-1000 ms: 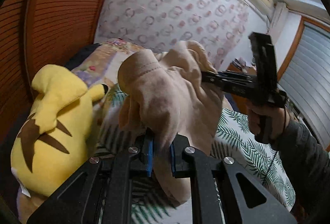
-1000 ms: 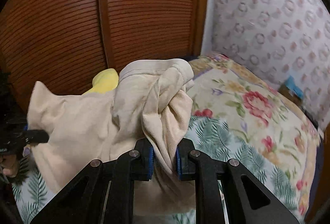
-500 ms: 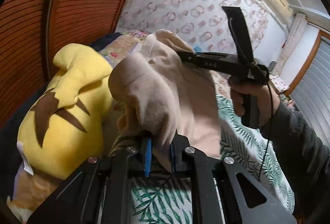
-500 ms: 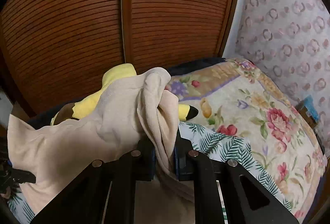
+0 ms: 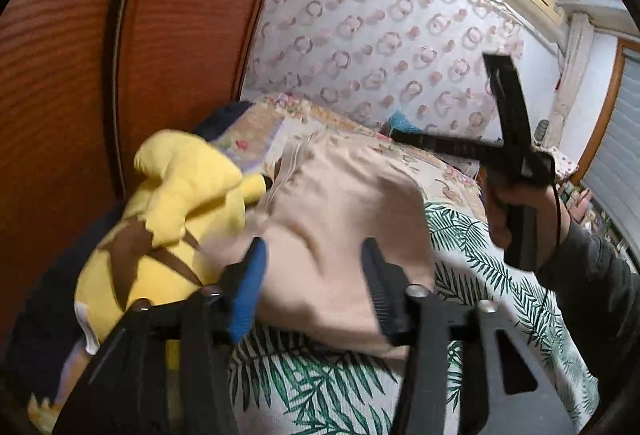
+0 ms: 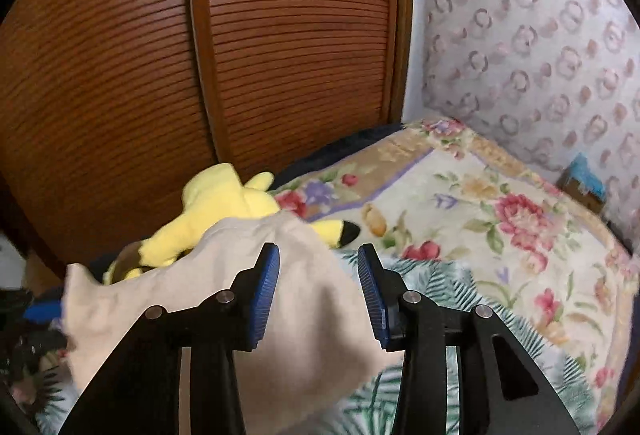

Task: Fold small clothes
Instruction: 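Carry the shirt with both grippers beside the yellow plush toy, then lay the shirt down and open both grippers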

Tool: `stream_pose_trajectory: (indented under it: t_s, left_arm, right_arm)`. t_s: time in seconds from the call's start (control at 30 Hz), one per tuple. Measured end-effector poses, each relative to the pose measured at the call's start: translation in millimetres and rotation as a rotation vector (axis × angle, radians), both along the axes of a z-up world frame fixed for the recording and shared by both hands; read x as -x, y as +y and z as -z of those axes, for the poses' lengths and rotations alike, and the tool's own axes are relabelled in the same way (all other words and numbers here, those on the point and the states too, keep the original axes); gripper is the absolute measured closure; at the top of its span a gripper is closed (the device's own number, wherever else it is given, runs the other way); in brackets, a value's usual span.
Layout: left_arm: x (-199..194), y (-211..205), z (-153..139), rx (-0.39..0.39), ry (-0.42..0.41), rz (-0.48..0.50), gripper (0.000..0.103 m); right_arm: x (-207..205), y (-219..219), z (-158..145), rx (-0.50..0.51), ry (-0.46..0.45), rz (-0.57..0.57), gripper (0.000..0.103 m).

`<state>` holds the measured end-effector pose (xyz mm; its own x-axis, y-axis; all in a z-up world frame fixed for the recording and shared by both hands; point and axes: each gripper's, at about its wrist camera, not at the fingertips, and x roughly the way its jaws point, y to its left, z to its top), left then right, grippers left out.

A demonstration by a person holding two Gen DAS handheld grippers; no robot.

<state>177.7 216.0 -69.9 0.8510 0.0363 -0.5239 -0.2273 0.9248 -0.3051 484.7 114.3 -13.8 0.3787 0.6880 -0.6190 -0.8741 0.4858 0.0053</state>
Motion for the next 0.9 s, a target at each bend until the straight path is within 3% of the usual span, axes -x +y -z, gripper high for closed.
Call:
stream_pose_trajectory:
  t_s: [0.07,0.3,0.5,0.73,0.9]
  left_arm:
    - [-5.2,-3.2,-3.3,-0.025,-0.006,0.019,0.02]
    - [-34.7,-12.7,18.0,-0.058,0.107,0.071,0.019]
    - [-38.1,-12.1,29.8,-0.079,0.155,0.065,0.019]
    - [-31.6,-19.2,19.7,-0.13,0.13,0.059,0.019]
    - [-20.5,-31.6,8.9,-0.228,0.109,0.028,0.014]
  right_arm:
    - [0.1,-2.3,12.7,0.016,0.032,-0.003,0.061]
    - [-23.2,8.3,46.9,0.047,0.118,0.028,0.06]
    - [-51.6,18.9,63.6,0.018,0.156,0.069,0.048]
    - [-34.2,8.9,56.3,0.011,0.123,0.103,0.048]
    - [-1.3,-11.9,39.2,-0.003,0.086,0.117,0.048]
